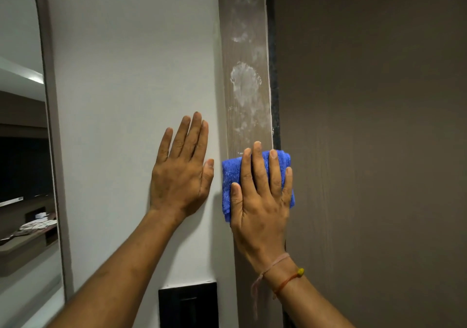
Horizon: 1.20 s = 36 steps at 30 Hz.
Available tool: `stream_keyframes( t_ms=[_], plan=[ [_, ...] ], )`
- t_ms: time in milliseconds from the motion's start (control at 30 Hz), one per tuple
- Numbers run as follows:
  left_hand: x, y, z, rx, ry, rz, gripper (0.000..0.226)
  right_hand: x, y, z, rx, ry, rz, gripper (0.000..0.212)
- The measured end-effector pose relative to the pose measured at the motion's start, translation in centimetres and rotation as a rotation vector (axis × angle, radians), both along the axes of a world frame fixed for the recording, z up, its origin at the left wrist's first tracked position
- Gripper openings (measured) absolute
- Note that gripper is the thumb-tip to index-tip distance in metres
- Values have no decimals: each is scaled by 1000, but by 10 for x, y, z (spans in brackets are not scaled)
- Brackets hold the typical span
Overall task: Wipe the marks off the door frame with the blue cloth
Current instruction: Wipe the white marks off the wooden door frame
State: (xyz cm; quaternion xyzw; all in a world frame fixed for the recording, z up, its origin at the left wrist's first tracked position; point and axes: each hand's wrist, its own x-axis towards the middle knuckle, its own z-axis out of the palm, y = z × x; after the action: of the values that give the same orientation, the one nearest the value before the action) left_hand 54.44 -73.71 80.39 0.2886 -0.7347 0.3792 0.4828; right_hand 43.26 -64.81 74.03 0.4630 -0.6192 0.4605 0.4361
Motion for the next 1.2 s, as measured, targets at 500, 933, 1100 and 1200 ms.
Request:
stream_keyframes(
  t_ms=[500,933,1100,1200],
  plan=[
    [0,2,2,-8,-3,3,62,3,-3,88,36,51,-124,70],
    [-1,1,1,-18,3,-13,63,8,-12,113,-50,15,-101,65],
    [-1,2,0,-13,10,-3,61,9,-7,68,-24,30,-101,65],
    [-1,3,0,5,15,-6,63,6,-4,51,26,42,-128,65]
  ],
)
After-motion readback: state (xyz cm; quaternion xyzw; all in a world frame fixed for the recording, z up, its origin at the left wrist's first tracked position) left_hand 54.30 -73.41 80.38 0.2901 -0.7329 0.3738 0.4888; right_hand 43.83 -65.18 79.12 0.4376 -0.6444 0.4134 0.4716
